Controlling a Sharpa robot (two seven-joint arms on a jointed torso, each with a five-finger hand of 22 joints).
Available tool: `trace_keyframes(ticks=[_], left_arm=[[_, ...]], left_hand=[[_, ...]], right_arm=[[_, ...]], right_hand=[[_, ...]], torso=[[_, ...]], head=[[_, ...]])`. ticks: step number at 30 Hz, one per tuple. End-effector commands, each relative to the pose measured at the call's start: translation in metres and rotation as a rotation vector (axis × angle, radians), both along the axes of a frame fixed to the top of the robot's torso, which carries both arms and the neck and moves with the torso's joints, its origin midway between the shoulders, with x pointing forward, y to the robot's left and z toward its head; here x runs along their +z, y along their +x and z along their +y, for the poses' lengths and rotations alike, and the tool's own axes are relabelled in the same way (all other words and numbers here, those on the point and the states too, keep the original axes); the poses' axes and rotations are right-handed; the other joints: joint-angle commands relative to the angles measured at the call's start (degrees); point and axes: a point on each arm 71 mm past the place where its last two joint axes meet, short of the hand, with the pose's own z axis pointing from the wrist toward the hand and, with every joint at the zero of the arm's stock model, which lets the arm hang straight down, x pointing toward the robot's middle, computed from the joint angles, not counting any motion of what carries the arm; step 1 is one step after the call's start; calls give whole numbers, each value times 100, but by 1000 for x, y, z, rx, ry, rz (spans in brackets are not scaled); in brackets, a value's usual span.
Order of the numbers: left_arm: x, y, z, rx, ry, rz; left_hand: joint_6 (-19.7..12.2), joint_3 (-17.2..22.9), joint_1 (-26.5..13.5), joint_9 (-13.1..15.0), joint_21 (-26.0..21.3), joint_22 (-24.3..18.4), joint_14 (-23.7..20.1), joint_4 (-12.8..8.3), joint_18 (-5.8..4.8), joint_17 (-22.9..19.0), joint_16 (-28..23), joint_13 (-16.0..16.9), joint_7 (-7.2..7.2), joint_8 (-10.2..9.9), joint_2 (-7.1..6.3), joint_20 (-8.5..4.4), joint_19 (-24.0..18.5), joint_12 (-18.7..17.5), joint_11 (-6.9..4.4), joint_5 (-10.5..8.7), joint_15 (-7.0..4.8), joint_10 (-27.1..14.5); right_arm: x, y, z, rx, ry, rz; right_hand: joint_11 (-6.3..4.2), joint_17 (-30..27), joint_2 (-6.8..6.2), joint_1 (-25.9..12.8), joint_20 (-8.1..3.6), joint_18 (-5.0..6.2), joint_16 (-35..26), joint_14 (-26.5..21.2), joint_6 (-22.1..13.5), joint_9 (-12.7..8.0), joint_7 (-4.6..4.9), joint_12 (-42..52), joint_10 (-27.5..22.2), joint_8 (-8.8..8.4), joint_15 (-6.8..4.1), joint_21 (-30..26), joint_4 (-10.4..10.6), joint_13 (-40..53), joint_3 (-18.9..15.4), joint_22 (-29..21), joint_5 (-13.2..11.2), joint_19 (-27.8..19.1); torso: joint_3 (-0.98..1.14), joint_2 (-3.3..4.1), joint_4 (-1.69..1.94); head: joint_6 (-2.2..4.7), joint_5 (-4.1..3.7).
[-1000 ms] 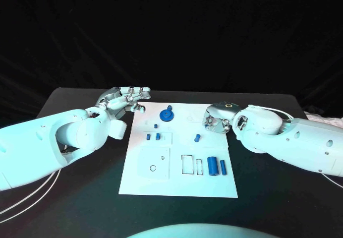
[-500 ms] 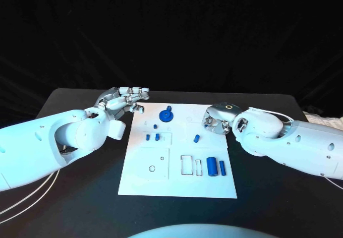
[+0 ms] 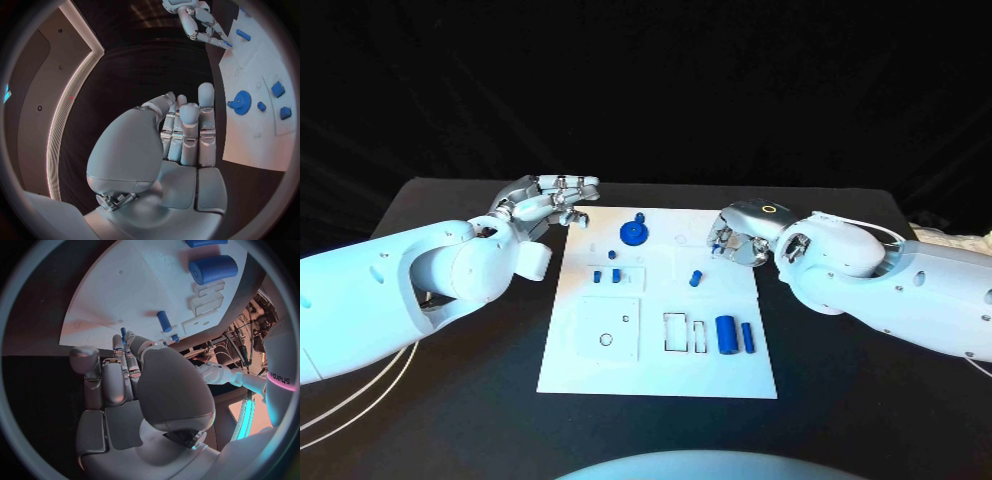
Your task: Assemble the parts on the task board
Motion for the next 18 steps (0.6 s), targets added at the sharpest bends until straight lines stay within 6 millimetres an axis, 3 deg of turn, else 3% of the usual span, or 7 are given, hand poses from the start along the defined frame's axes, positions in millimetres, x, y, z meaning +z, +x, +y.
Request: trace_keyframes(ticks=[1,8,16,18], left_arm=[[0,0,-1,-20,-3,-6],[0,1,1,-9,0,-9],[1,-1,-4,-21,-11,-20],[1,-2,-5,-25,-12,-20]], left_hand=[[-44,1,56,-7,-7,10,-11,-25,108,22,-1,8,-5,34,-7,5,-25,36,15,20,-3,-40],[-75,-10,47,-16,-23,0,-15,-24,109,-3,-9,11,9,22,-9,6,-23,49,24,25,1,-50],[-93,-9,46,-21,-48,-15,-25,-23,111,-30,-21,12,15,16,5,8,-28,60,28,31,5,-60],[-94,-8,47,-22,-49,-15,-25,-24,110,-31,-22,13,15,16,8,9,-28,61,29,32,5,-61]], right_arm=[[8,-4,0,3,52,-8],[23,-18,10,47,150,-26],[27,-35,50,153,238,-10],[25,-39,60,186,247,-1]], right_hand=[[10,2,6,-17,-8,-79,29,292,-16,-2,39,-23,1,-19,-23,32,-39,8,5,15,26,27],[17,-1,27,49,-8,-76,32,287,-21,2,59,-50,6,-32,-24,38,-117,10,82,18,32,24],[30,-2,23,66,-3,-77,34,284,-35,3,77,-73,-2,-48,-17,47,-162,11,127,26,35,22],[34,4,21,75,0,-78,40,284,-38,3,83,-79,-1,-54,-14,54,-186,13,149,35,40,22]], torso=[[-3,-4,9],[-5,7,-9],[-18,3,18],[-19,5,8]], head=[[-13,-2],[-3,48],[2,70],[4,99]])
